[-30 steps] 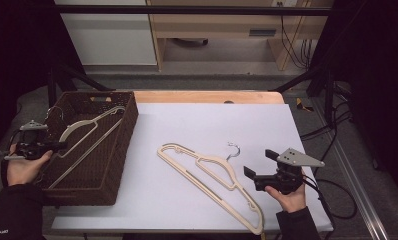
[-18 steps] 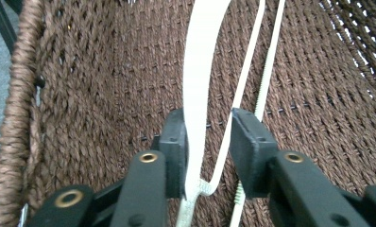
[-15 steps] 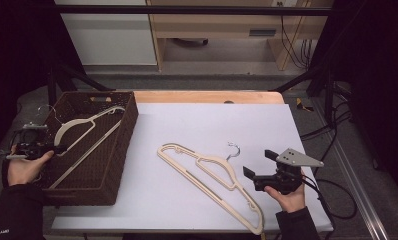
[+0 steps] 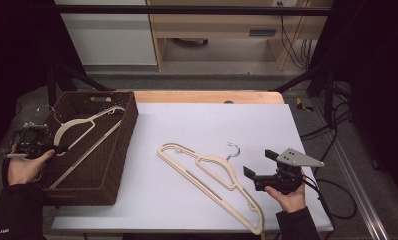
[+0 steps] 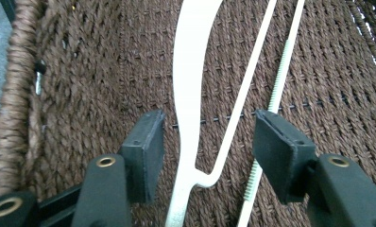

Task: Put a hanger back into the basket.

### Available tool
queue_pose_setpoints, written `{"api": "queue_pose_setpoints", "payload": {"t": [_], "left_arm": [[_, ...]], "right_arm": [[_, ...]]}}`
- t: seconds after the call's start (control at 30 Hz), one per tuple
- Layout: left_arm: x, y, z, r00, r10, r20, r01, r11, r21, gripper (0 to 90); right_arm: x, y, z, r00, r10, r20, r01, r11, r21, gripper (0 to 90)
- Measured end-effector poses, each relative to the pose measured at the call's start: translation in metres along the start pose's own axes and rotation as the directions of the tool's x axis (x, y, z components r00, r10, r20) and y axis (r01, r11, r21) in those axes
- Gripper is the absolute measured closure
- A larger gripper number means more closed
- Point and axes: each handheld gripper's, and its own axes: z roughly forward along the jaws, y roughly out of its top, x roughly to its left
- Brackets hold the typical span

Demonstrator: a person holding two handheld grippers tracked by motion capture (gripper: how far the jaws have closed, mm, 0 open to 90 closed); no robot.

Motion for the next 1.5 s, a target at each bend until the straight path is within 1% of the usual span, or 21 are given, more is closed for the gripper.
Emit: {"api": "queue_pose_setpoints", "payload": {"t": [0.13,0.23,0.43,0.47,0.5,0.53,0.63,0.7,0.77,0.8,0.83,0.9,0.97,1.0,1.03,1.1,1.13,1.3,1.4,1.43,1.5], "left_arm": [[-0.001,0.001,-0.002,1.0000,0.001,-0.009,-0.001,1.0000,-0.006,41.1],[-0.001,0.003,-0.004,0.9999,0.008,-0.015,-0.008,0.9998,-0.021,37.0],[0.000,0.003,-0.012,0.9997,0.005,-0.026,-0.006,0.9984,-0.057,34.9],[-0.001,0.003,-0.015,0.9998,-0.001,-0.021,-0.001,0.9976,-0.070,34.2],[-0.002,0.004,-0.022,0.9999,-0.005,-0.017,0.003,0.9947,-0.103,33.4],[-0.002,0.004,-0.022,0.9999,-0.005,-0.017,0.003,0.9947,-0.103,32.6],[-0.007,0.006,-0.037,1.0000,0.005,-0.003,-0.005,0.9849,-0.173,30.8],[-0.015,0.007,-0.048,0.9998,0.013,0.015,-0.009,0.9735,-0.228,29.0],[-0.023,0.008,-0.058,0.9984,0.030,0.047,-0.016,0.9587,-0.284,27.9],[-0.028,0.008,-0.062,0.9969,0.044,0.065,-0.023,0.9530,-0.302,27.2],[-0.034,0.008,-0.066,0.9953,0.047,0.085,-0.017,0.9443,-0.329,25.1],[-0.047,0.008,-0.072,0.9916,0.073,0.107,-0.028,0.9279,-0.372,23.2],[-0.061,0.009,-0.078,0.9855,0.107,0.131,-0.045,0.9127,-0.406,21.0],[-0.077,0.009,-0.082,0.9769,0.143,0.158,-0.060,0.8960,-0.440,20.0],[-0.077,0.009,-0.082,0.9769,0.143,0.158,-0.060,0.8960,-0.440,19.0],[-0.093,0.009,-0.087,0.9689,0.176,0.173,-0.075,0.8783,-0.472,17.3],[-0.101,0.009,-0.089,0.9641,0.190,0.185,-0.077,0.8687,-0.489,14.1],[-0.140,0.008,-0.096,0.9309,0.275,0.241,-0.099,0.8248,-0.557,9.7],[-0.160,0.006,-0.097,0.9118,0.309,0.270,-0.101,0.8060,-0.583,7.9],[-0.167,0.006,-0.096,0.9047,0.322,0.279,-0.104,0.8026,-0.587,7.7],[-0.179,0.004,-0.095,0.8958,0.338,0.289,-0.106,0.7940,-0.599,7.1]], "right_arm": [[0.000,0.000,0.000,1.0000,0.001,-0.002,-0.001,1.0000,-0.001,4.8],[0.000,0.000,0.000,1.0000,0.002,0.003,-0.002,1.0000,-0.004,4.8],[0.000,0.000,-0.001,1.0000,0.000,0.000,0.000,1.0000,-0.004,4.8],[0.000,0.000,-0.001,1.0000,-0.002,0.001,0.002,1.0000,-0.006,4.8],[0.000,0.001,-0.001,1.0000,0.003,0.004,-0.003,1.0000,-0.009,4.8],[0.000,0.001,-0.001,1.0000,0.003,0.004,-0.003,1.0000,-0.009,4.8],[0.000,0.001,-0.002,1.0000,0.002,0.005,-0.002,0.9999,-0.014,4.8],[0.000,0.001,-0.003,1.0000,0.002,0.007,-0.002,0.9999,-0.015,4.8],[-0.001,0.001,-0.003,1.0000,0.003,0.007,-0.002,0.9999,-0.016,4.8],[-0.001,0.001,-0.003,1.0000,0.003,0.007,-0.003,0.9999,-0.017,4.8],[-0.001,0.001,-0.004,1.0000,0.001,0.003,-0.001,0.9999,-0.016,4.8],[0.000,0.001,-0.004,1.0000,0.004,0.007,-0.004,0.9999,-0.015,4.8],[-0.001,0.001,-0.004,1.0000,0.002,0.005,-0.002,0.9999,-0.015,4.8],[0.000,0.001,-0.004,1.0000,0.005,0.007,-0.005,0.9999,-0.013,4.8],[0.000,0.001,-0.004,1.0000,0.005,0.007,-0.005,0.9999,-0.013,4.8],[-0.001,0.001,-0.004,1.0000,0.002,0.006,-0.002,1.0000,-0.008,4.8],[-0.001,0.001,-0.004,1.0000,0.002,0.007,-0.002,0.9999,-0.010,4.9],[-0.001,0.000,-0.003,1.0000,0.008,0.004,-0.008,1.0000,-0.002,5.2],[-0.001,0.000,-0.002,1.0000,0.002,0.001,-0.002,1.0000,0.006,5.3],[-0.001,-0.001,-0.002,1.0000,0.004,0.001,-0.004,1.0000,0.006,5.4],[-0.001,-0.001,-0.001,0.9999,0.010,0.004,-0.010,0.9999,0.004,5.5]]}}
